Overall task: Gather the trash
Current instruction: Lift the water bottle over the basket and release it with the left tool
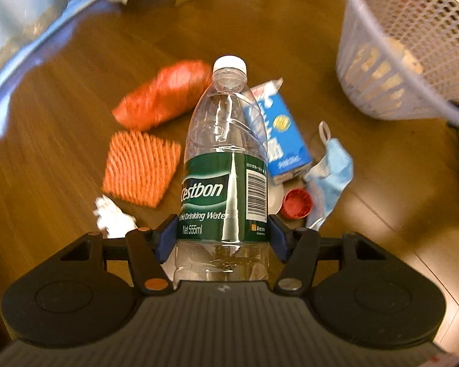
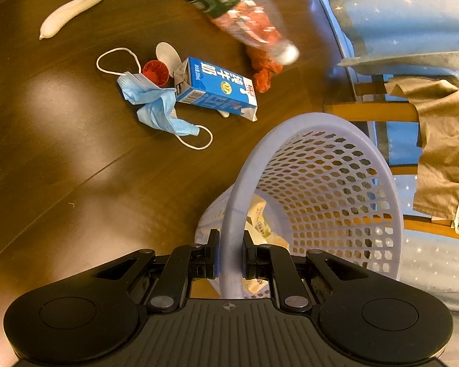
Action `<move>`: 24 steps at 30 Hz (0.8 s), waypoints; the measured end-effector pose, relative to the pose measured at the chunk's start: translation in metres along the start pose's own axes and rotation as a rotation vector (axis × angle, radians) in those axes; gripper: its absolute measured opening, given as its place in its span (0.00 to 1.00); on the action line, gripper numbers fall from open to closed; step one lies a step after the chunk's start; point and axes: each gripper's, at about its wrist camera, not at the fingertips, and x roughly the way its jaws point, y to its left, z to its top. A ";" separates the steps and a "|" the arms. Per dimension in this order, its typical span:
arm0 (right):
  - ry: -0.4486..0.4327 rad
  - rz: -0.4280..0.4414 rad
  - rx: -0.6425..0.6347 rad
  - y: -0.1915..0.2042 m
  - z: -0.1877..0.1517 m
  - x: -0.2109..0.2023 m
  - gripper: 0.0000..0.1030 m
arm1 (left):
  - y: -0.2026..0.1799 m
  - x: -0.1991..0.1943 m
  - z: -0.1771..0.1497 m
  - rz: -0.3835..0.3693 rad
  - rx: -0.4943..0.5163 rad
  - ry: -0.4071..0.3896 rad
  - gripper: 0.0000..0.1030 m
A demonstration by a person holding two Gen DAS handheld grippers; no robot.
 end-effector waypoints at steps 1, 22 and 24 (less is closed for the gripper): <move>-0.001 0.000 0.000 0.000 0.000 0.000 0.09 | -0.001 -0.007 0.003 -0.004 0.009 -0.006 0.55; -0.023 -0.014 -0.039 0.004 0.000 -0.006 0.09 | -0.081 -0.109 0.084 -0.153 0.267 -0.142 0.55; -0.024 -0.011 -0.039 0.004 0.000 -0.006 0.09 | -0.088 -0.107 0.087 -0.165 0.279 -0.142 0.56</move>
